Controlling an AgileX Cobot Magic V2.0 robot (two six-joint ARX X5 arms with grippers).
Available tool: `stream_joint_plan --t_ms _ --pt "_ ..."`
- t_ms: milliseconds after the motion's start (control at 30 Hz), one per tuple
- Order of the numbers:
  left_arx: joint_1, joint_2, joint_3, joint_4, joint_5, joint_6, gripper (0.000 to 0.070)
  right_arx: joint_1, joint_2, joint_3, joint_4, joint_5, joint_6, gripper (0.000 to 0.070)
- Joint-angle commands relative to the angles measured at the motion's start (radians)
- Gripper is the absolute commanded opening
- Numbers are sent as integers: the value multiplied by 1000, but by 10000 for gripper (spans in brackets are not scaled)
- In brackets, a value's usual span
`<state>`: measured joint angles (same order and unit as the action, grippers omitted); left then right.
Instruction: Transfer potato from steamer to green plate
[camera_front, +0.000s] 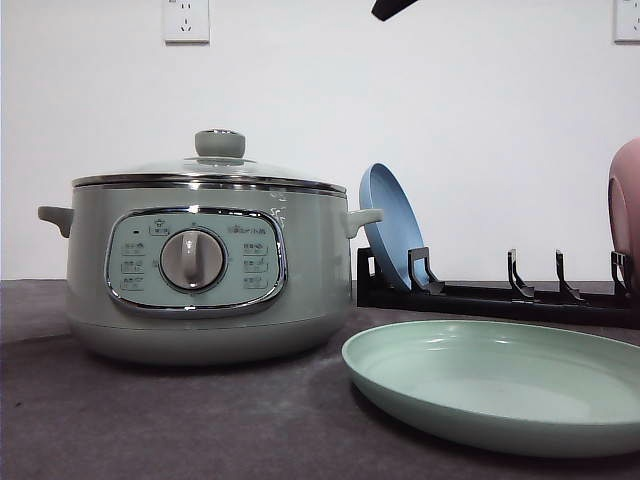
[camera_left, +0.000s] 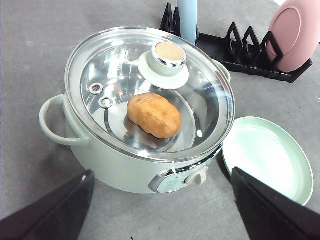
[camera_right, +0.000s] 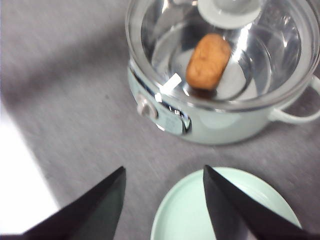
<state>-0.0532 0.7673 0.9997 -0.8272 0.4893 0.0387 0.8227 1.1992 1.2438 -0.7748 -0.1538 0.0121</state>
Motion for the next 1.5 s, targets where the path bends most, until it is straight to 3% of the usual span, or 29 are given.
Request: stream_joint_plan --t_ms 0,100,233,400,667,800,967,1467 --pt "-2 9 24 11 5 2 557 -36 8 19 17 -93 -18 308" --pt "-2 9 24 11 5 2 557 -116 9 19 41 -209 -22 308" --pt "-2 9 24 11 5 2 557 -195 9 19 56 -272 -24 308" --pt "-2 9 24 11 5 2 557 -239 9 19 42 -284 -24 308" --pt "-2 11 24 16 4 -7 556 -240 9 19 33 -284 -28 308" --pt "-7 33 44 54 1 -45 557 -240 9 19 31 -284 -28 308" --pt "-38 124 159 52 -8 -55 557 -240 9 19 18 -284 -31 308" --pt "-230 580 594 -56 -174 -43 556 -240 9 19 10 -284 -31 308"
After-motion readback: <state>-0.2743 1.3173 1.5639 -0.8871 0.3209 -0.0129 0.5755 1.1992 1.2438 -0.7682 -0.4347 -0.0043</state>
